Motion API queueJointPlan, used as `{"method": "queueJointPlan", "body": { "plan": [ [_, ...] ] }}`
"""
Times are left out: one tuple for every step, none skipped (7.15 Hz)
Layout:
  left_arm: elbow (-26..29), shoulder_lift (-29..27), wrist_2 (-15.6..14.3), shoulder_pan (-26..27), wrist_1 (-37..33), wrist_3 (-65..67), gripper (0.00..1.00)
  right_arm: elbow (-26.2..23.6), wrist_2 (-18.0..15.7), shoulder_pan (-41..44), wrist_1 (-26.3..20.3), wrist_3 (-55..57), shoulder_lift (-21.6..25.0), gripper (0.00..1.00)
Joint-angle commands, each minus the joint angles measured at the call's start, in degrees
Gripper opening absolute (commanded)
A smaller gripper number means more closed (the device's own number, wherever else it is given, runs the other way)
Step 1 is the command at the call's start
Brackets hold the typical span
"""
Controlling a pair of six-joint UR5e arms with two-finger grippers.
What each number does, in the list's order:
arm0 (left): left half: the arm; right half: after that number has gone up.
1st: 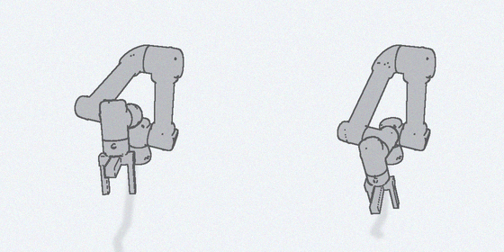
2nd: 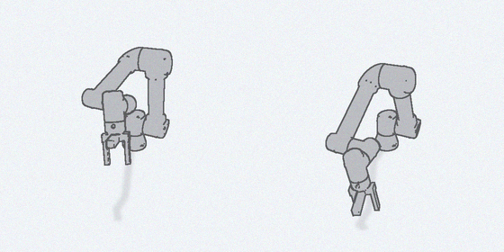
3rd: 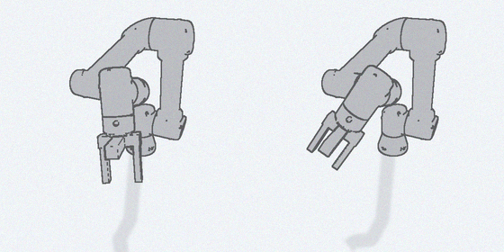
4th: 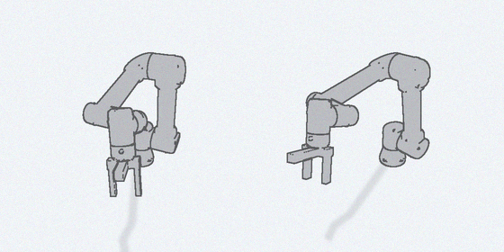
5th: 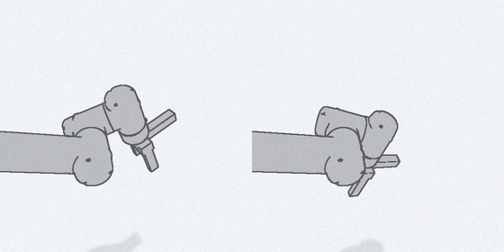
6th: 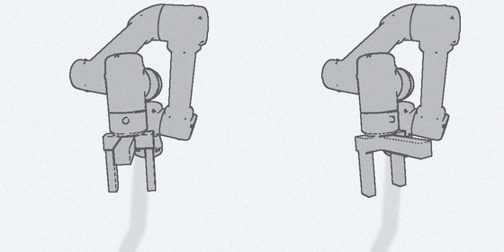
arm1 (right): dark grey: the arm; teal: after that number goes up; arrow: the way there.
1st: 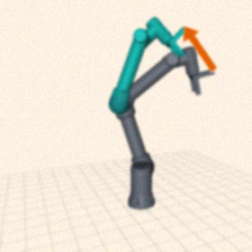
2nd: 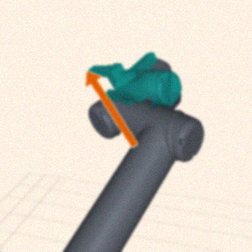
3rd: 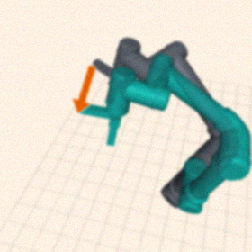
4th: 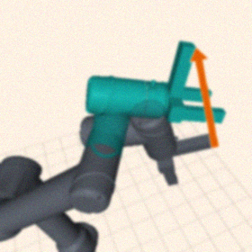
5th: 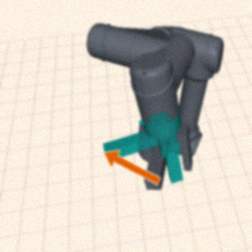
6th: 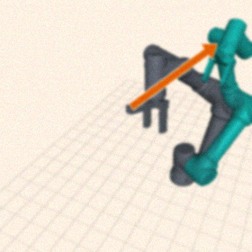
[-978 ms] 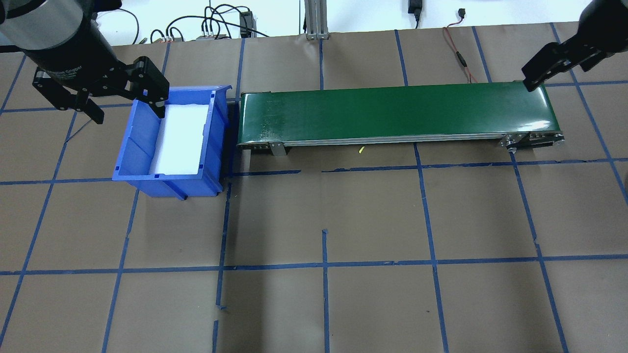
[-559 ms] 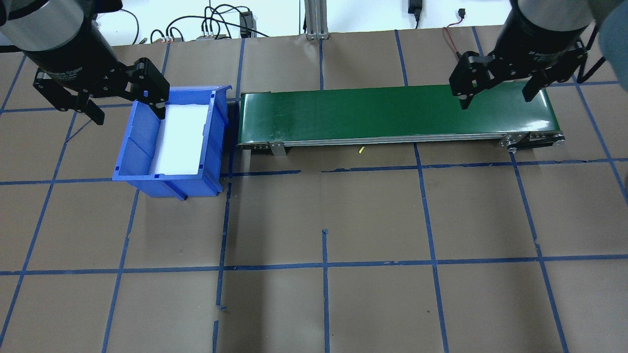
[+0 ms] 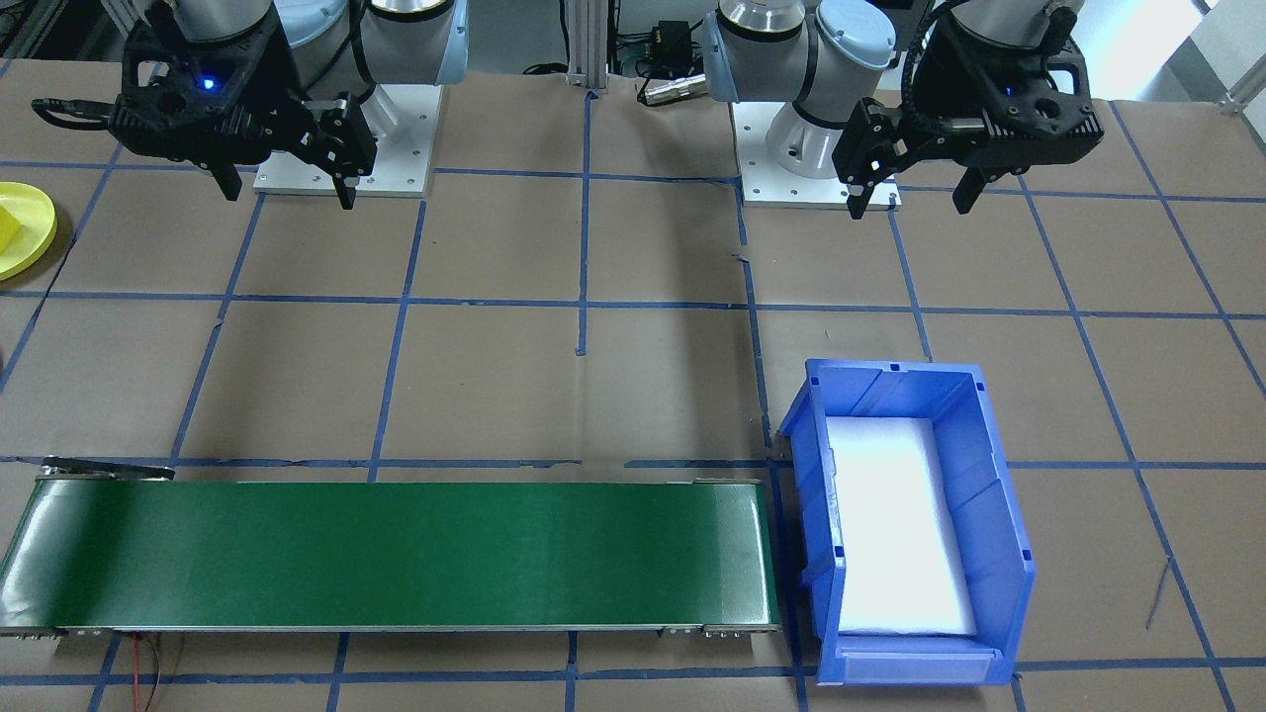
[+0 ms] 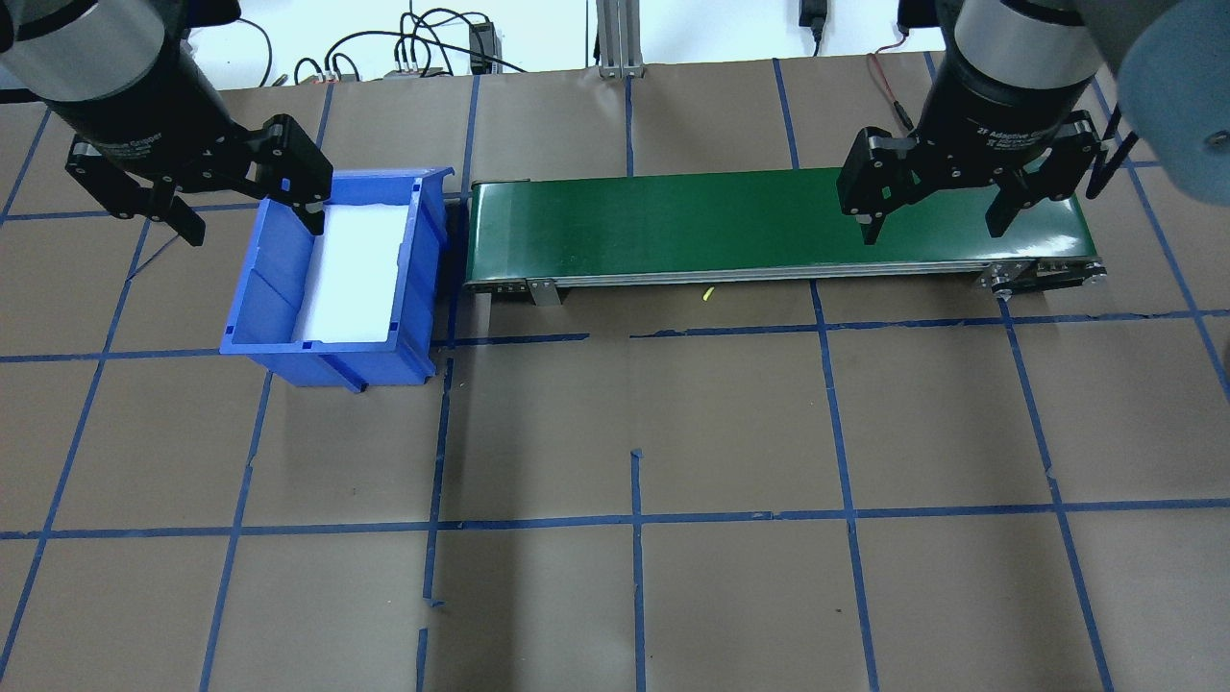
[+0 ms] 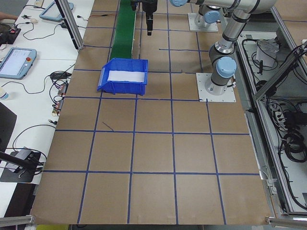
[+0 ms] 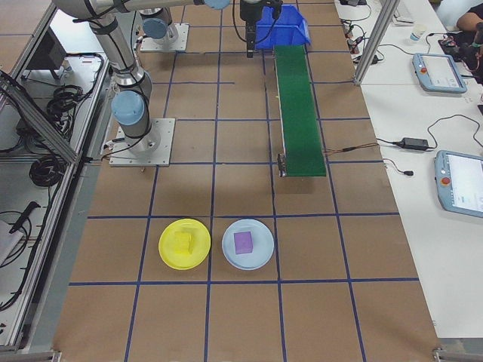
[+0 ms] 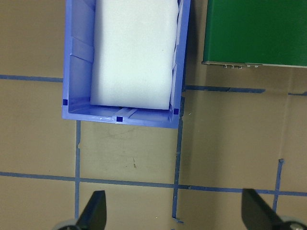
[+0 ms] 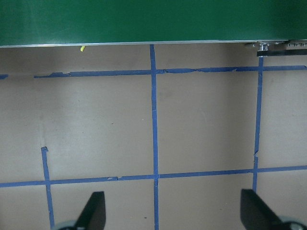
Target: Move block left to right into plate
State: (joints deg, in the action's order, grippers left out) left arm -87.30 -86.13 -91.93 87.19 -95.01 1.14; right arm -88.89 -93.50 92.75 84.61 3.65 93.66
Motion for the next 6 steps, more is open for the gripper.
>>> {"method": "queueJointPlan", "body": {
  "plan": [
    [-0.4, 0.2, 0.0, 0.3, 0.0, 0.3, 1.0, 0.4, -0.2, 0.6, -0.7, 0.6, 0.9, 1.0],
    [-0.4, 0.3, 0.0, 0.3, 0.0, 0.2, 1.0, -0.2, 0.3, 0.8, -0.5, 0.7, 0.8, 1.0],
    [-0.9, 0.4, 0.0, 0.9, -0.3, 0.6, 1.0, 0.1, 4.0, 0.9, 1.1, 0.9, 0.2, 1.0],
    [-0.9, 0.4, 0.6, 0.9, -0.4, 0.6, 1.0, 0.6, 6.4, 0.4, 2.3, 0.8, -0.1, 1.0],
    [-1.1, 0.6, 4.2, 1.2, -0.9, 0.6, 1.0, 1.3, 5.6, -0.5, 2.5, 0.7, -0.4, 1.0],
    [-1.2, 1.0, 4.0, 1.4, -1.3, -0.1, 1.0, 3.3, 5.3, -0.5, 2.5, 0.7, -2.1, 1.0]
  ]
}}
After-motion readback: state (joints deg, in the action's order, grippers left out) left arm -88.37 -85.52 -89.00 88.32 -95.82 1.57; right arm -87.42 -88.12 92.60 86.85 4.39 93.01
